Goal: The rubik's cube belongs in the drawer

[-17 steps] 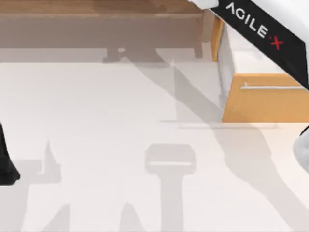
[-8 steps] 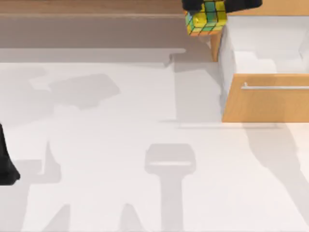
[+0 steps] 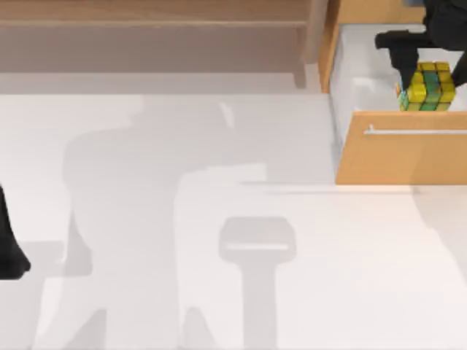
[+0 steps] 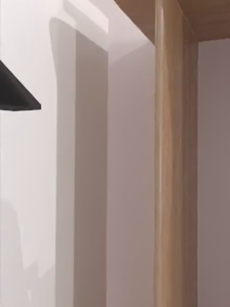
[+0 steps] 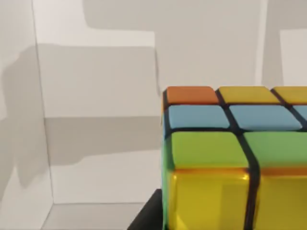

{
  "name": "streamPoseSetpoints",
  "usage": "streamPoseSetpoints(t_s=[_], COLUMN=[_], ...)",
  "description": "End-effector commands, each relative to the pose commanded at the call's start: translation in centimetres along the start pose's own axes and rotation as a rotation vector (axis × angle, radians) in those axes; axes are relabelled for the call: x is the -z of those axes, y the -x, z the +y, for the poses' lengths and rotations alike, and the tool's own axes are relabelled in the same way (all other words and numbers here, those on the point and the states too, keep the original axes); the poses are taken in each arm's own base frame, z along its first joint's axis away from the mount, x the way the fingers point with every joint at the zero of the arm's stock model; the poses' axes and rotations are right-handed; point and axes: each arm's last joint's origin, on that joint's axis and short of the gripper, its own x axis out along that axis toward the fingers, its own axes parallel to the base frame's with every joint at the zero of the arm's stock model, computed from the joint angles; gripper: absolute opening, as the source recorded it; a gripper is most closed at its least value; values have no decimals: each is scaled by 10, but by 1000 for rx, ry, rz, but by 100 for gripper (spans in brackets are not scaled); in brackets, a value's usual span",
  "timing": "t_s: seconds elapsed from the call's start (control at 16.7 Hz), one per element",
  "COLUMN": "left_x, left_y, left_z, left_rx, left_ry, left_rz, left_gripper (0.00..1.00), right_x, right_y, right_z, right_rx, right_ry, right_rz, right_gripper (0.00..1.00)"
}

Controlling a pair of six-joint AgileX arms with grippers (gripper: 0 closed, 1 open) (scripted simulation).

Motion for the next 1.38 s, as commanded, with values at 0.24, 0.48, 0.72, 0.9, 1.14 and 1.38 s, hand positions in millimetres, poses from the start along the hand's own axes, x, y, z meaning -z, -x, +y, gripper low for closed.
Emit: streamPoseSetpoints(t_s=[0.24, 0.48, 0.72, 0.9, 1.14, 1.38], left_x=[0, 0, 0, 0, 0, 0], left_y=[0, 0, 0, 0, 0, 0], left_z=[0, 0, 0, 0, 0, 0], left_rx=[0, 0, 0, 0, 0, 0], left_ry=[0, 0, 0, 0, 0, 0], left_rz=[0, 0, 0, 0, 0, 0], left_gripper=[100, 100, 100, 100, 100, 100], right_x=[-5, -5, -5, -5, -5, -5], right_y=[-46, -46, -46, -46, -46, -46], right_z=[-6, -6, -6, -6, -6, -6], right_rx=[-18, -18, -18, -18, -18, -18], right_ry=[9, 9, 9, 9, 9, 9], right_rz=[91, 91, 91, 91, 91, 91], right_gripper=[0, 0, 23, 45, 75, 100])
